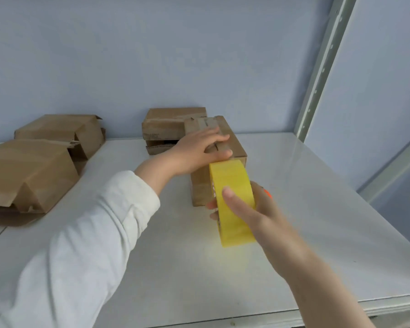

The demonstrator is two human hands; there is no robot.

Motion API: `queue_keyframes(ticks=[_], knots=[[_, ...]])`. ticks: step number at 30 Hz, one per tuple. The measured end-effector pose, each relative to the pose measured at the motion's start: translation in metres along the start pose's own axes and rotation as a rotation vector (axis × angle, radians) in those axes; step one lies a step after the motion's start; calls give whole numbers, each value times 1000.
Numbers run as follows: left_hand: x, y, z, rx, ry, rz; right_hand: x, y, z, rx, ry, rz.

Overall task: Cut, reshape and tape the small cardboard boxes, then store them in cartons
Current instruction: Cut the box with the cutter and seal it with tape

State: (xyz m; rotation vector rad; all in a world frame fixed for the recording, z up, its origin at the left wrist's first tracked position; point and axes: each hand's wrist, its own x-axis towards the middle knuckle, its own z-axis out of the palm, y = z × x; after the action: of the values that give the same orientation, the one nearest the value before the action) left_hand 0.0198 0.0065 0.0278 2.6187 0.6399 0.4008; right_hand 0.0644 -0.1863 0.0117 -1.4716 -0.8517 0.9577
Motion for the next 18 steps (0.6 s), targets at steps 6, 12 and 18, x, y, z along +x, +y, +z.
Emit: queue_keyframes(ticks=[6, 12, 18], knots=[[13, -11, 1, -76, -19, 21, -2, 18, 12, 23, 145, -13], [20, -15, 3, -94, 22, 37, -11, 0, 10, -51, 187, 151], [15, -13, 14, -155, 195, 4, -2, -3, 15, -28, 163, 179]])
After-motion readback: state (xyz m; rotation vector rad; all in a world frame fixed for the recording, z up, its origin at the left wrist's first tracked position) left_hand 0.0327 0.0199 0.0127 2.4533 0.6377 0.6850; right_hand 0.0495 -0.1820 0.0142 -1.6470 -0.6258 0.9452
